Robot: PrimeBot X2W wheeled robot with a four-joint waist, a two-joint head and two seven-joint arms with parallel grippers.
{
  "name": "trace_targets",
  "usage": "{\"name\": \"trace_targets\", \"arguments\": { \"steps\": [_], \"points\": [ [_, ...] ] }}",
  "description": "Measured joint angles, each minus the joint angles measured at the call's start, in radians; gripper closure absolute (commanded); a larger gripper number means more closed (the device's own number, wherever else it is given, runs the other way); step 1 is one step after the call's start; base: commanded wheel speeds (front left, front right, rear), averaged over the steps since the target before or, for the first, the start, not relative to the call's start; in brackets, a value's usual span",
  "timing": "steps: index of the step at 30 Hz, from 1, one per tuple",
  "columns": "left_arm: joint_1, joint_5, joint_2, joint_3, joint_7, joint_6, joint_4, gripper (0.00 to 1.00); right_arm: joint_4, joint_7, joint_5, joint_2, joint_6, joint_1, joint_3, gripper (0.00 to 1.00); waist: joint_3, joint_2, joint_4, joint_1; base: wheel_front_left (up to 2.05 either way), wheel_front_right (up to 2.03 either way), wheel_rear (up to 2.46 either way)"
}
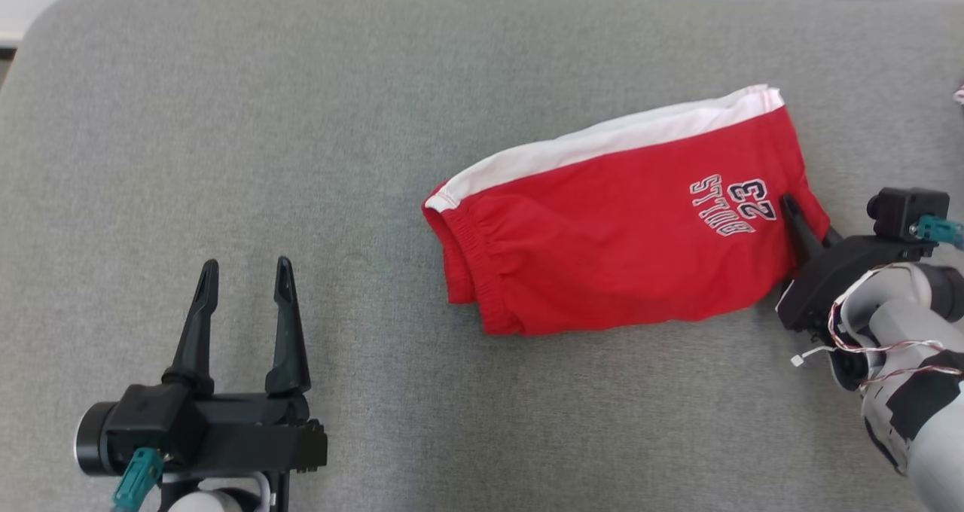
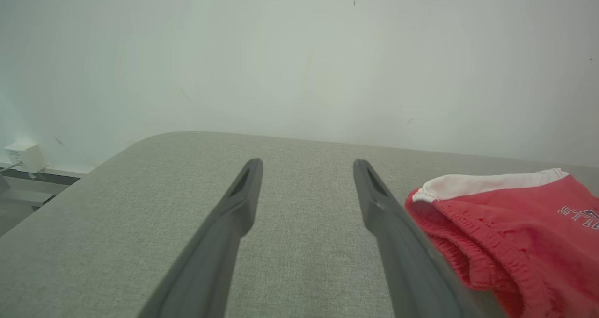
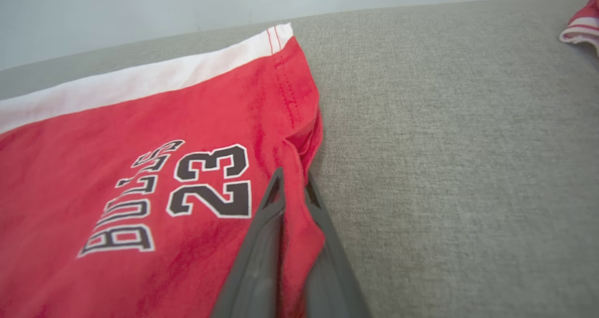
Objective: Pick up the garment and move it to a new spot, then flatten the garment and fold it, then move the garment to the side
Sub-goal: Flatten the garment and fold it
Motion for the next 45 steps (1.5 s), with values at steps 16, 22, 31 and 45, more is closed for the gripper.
{"name": "trace_targets", "arguments": {
  "steps": [16, 22, 31, 45],
  "points": [
    [0.085, 0.032, 0.000, 0.066, 0.000, -0.045, 0.045, 0.00, -0.132, -0.033, 0.096, -0.091, 0.000, 0.197, 0.011, 1.00, -0.113, -0.0001, -0.099, -0.0001, 0.00, 0.00, 0.00],
    [0.101, 0.037, 0.000, 0.064, 0.000, -0.046, 0.040, 0.00, -0.180, -0.034, 0.104, -0.148, 0.000, 0.266, -0.075, 1.00, -0.142, 0.0000, -0.134, -0.0001, 0.00, 0.00, 0.00],
    [0.114, 0.044, 0.000, 0.060, 0.000, -0.038, 0.034, 0.00, -0.235, -0.034, 0.055, -0.121, 0.000, 0.293, -0.167, 1.00, -0.155, 0.0000, -0.152, 0.0000, 0.00, 0.00, 0.00],
    [0.118, 0.044, 0.000, 0.063, 0.000, -0.033, 0.035, 0.00, -0.495, -0.034, -0.073, -0.018, 0.000, 0.335, -0.181, 1.00, -0.174, 0.0000, -0.128, 0.0000, 0.00, 0.00, 0.00]
  ]
}}
